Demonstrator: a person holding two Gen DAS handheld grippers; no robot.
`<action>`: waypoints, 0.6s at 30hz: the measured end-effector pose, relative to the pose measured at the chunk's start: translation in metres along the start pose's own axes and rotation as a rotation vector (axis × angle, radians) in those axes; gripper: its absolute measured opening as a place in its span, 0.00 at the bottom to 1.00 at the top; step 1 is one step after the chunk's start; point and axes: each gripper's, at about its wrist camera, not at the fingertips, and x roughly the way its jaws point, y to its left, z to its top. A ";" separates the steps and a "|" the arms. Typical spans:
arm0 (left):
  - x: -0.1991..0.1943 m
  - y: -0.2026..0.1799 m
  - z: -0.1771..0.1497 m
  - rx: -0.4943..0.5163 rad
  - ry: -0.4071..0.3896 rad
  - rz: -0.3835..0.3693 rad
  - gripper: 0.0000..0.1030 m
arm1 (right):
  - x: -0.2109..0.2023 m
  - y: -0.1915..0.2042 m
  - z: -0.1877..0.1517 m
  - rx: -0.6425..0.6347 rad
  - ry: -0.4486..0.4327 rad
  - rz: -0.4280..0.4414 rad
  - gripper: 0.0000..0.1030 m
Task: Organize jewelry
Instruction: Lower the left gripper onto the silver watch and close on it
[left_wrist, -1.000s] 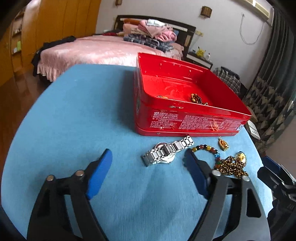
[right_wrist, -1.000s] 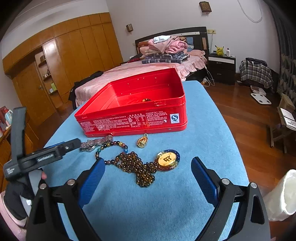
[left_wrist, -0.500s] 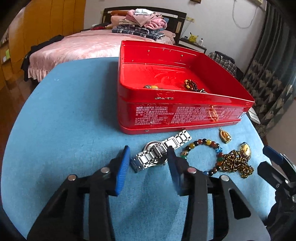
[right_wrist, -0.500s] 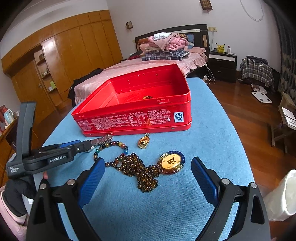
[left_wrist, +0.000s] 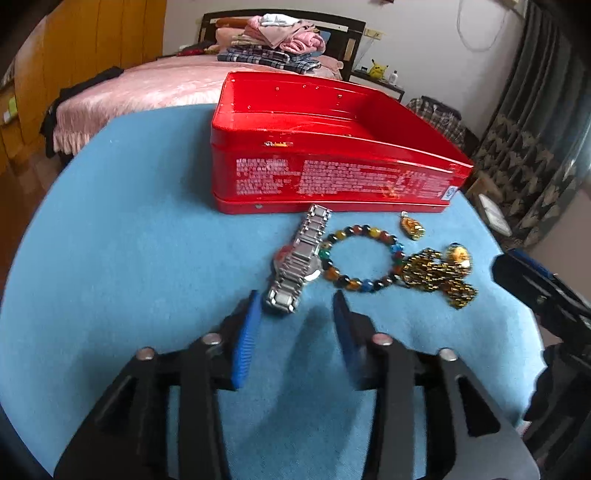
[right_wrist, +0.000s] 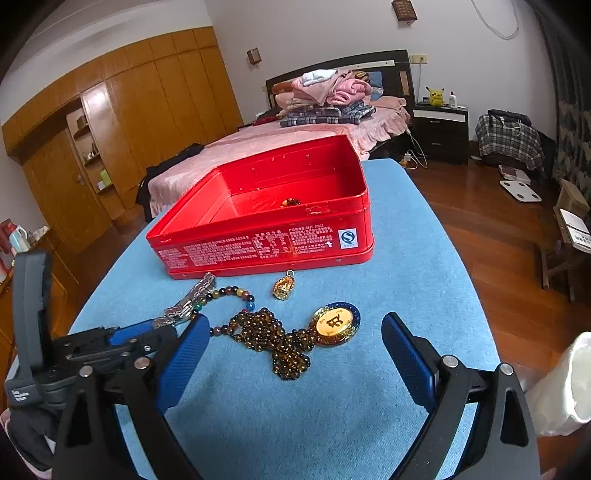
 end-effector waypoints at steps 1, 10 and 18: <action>0.002 0.000 0.002 0.008 -0.003 0.008 0.46 | -0.001 0.000 0.000 0.000 -0.001 0.002 0.90; 0.023 -0.009 0.019 0.071 0.022 0.033 0.44 | -0.003 -0.001 -0.002 0.011 -0.009 0.002 0.90; 0.015 -0.003 0.016 0.024 -0.004 0.014 0.30 | -0.001 0.007 0.000 -0.007 0.001 0.026 0.90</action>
